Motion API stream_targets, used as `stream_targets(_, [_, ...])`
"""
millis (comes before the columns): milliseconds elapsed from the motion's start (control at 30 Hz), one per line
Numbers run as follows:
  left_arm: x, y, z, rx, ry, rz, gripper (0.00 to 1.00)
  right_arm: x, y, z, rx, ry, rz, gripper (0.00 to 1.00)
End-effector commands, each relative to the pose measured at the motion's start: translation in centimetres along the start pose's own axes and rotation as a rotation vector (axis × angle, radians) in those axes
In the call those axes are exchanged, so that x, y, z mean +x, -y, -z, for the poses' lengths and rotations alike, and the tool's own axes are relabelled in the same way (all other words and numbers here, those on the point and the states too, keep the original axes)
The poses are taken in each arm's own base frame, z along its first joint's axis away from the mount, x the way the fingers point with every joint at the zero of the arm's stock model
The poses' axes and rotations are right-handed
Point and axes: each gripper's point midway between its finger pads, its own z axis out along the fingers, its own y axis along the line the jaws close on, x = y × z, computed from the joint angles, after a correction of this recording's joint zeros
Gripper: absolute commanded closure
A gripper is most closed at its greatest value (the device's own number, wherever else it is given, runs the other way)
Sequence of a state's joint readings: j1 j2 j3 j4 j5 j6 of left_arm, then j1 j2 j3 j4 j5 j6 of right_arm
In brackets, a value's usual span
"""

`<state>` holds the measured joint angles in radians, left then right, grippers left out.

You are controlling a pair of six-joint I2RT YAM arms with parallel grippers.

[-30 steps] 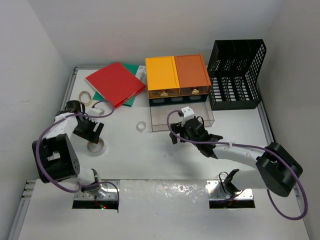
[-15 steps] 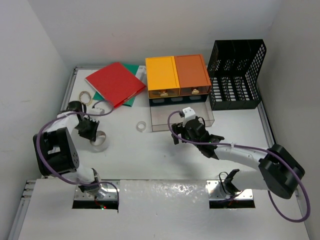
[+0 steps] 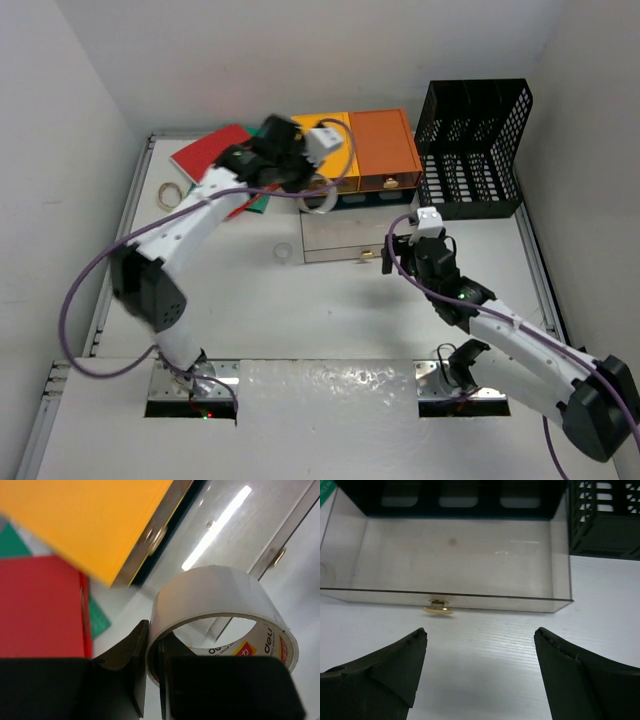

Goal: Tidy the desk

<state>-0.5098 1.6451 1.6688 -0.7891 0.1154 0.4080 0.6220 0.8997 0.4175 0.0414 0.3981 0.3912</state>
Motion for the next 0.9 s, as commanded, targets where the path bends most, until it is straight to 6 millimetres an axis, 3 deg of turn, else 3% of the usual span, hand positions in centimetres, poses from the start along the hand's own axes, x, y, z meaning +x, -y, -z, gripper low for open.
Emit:
stream_targets(0, [-0.2, 2.6, -5.6, -0.034, -0.116, -0.023, 1.00, -0.1, 2.3, 1.0, 0.090, -0.007, 0.042, 0.15])
stream_targets(33, [-2.2, 2.6, -6.1, -0.053, -0.075, -0.034, 1.00, -0.5, 2.8, 1.3, 0.105, 0.011, 0.039, 0.15])
stream_targets(67, [-2.9, 3.3, -7.0, -0.056, -0.073, -0.049, 1.00, -0.3, 3.1, 1.6, 0.113, 0.004, 0.045, 0.15])
stream_targets(100, [-2.3, 3.4, -9.1, -0.069, -0.111, -0.054, 1.00, -0.3, 3.2, 1.7, 0.116, 0.006, 0.043, 0.15])
stream_targets(133, [-3.9, 3.2, -9.3, -0.083, -0.075, -0.053, 1.00, -0.4, 3.3, 1.9, 0.119, 0.012, 0.039, 0.15])
stream_targets(200, [-3.7, 3.8, -11.3, -0.093, -0.098, -0.065, 1.00, -0.2, 3.6, 2.1, 0.126, 0.007, 0.041, 0.15])
stream_targets(267, [-4.0, 5.2, -12.1, -0.086, -0.095, -0.104, 1.00, -0.1, 4.0, 2.2, 0.137, 0.004, 0.051, 0.15])
stream_targets(467, [-1.7, 6.2, -15.4, -0.179, -0.162, -0.157, 1.00, -0.6, 3.3, 2.0, 0.104, 0.002, 0.055, 0.15])
stream_targets(667, [1.8, 8.5, -18.4, -0.101, -0.242, -0.173, 1.00, -1.5, 2.1, 2.1, 0.048, 0.007, 0.049, 0.15])
stream_targets(733, [2.5, 9.0, -18.6, -0.089, -0.252, -0.181, 0.93, -1.5, 2.1, 2.2, 0.046, 0.008, 0.050, 0.15])
stream_targets(767, [2.4, 9.0, -18.5, -0.087, -0.248, -0.180, 0.78, -1.8, 1.9, 2.4, 0.034, 0.014, 0.046, 0.15])
stream_targets(867, [2.1, 8.9, -18.0, -0.090, -0.231, -0.180, 0.54, -2.1, 1.5, 2.6, 0.011, 0.026, 0.038, 0.14])
